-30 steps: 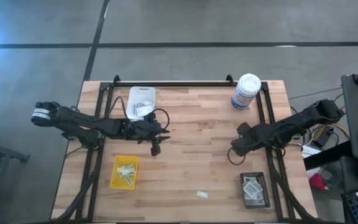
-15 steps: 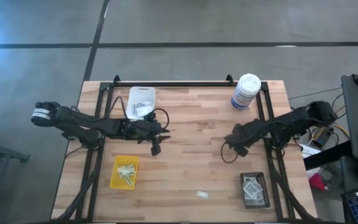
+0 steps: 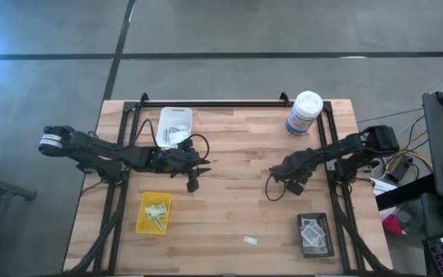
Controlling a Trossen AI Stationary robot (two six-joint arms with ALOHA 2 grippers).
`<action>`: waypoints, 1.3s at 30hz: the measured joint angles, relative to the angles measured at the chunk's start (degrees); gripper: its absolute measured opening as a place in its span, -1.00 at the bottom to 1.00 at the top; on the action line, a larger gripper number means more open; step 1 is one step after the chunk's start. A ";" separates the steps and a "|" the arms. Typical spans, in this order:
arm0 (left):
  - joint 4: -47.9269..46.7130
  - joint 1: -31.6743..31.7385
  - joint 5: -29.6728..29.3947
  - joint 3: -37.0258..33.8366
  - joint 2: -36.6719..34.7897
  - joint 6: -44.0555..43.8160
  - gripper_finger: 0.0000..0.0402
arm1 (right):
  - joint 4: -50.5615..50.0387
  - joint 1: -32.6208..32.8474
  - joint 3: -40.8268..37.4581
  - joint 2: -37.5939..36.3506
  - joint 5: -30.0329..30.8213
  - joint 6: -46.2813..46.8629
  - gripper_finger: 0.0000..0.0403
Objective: Pick & Place First Aid Supplies
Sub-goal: Put the green bandage into the yellow bin
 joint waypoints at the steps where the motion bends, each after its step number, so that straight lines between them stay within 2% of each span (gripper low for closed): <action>1: -0.02 0.00 0.00 0.00 0.00 0.01 -0.46 | -0.12 -0.40 0.02 0.44 0.06 -0.06 -0.42; 9: -0.02 0.00 0.00 0.00 0.00 0.03 -0.46 | 0.23 -4.14 0.04 1.81 -0.16 -5.34 -0.49; 20: -0.04 0.00 0.00 -0.07 0.00 0.03 -0.46 | 0.46 -10.78 -0.27 1.97 -0.27 -8.34 -0.71; 28: -0.04 0.02 -0.02 -0.07 0.00 1.06 -0.46 | 0.93 -11.26 -0.27 1.97 -1.82 -8.30 -0.94; 39: -0.04 0.01 -0.02 -0.09 0.00 0.99 -0.46 | -1.32 -10.67 2.14 1.31 -2.31 -7.34 -0.96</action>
